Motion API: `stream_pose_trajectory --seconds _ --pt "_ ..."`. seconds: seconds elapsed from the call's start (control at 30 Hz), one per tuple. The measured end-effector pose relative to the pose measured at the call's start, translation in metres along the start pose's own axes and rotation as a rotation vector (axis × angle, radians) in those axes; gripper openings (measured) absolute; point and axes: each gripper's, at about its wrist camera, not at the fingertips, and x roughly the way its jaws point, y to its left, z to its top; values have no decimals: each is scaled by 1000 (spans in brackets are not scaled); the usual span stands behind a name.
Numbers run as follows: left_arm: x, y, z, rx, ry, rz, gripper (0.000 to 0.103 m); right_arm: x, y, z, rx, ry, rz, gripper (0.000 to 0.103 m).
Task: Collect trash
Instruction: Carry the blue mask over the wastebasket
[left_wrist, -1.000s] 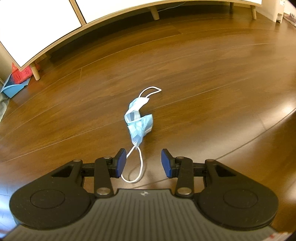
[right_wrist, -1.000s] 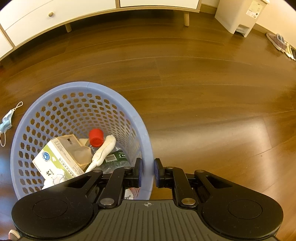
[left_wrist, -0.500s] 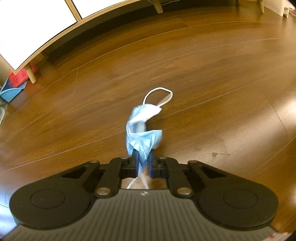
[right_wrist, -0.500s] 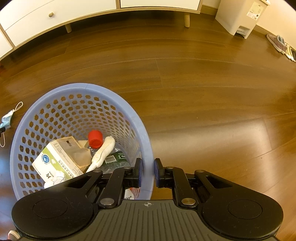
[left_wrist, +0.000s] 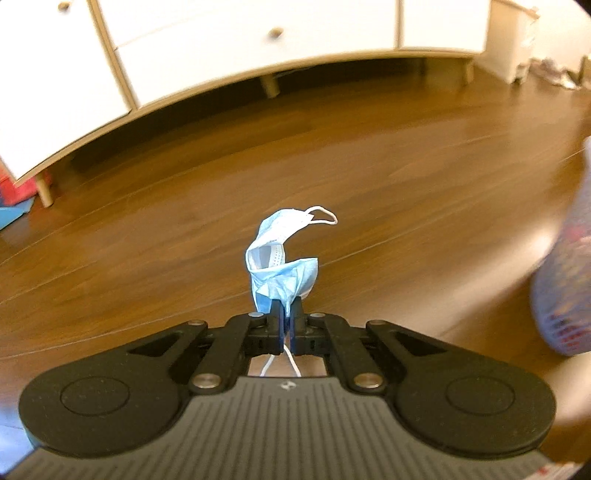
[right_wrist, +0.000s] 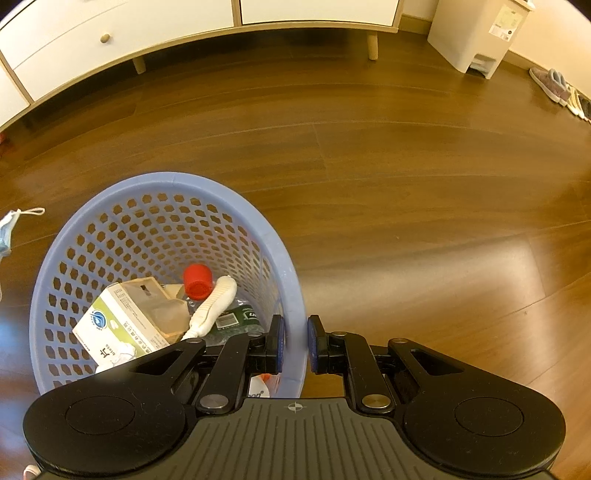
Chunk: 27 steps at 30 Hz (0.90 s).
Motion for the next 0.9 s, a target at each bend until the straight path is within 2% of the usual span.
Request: stream_pose_trajectory --seconds 0.23,0.53,0.9 --pt "-59 -43 13 40 -43 -117 1 -5 5 -5 -37 -25 -10 9" --pt "-123 -88 41 87 -96 -214 1 -8 9 -12 -83 -44 -5 9" --pt "-160 -163 60 170 -132 -368 1 -9 6 -12 -94 -53 7 9"
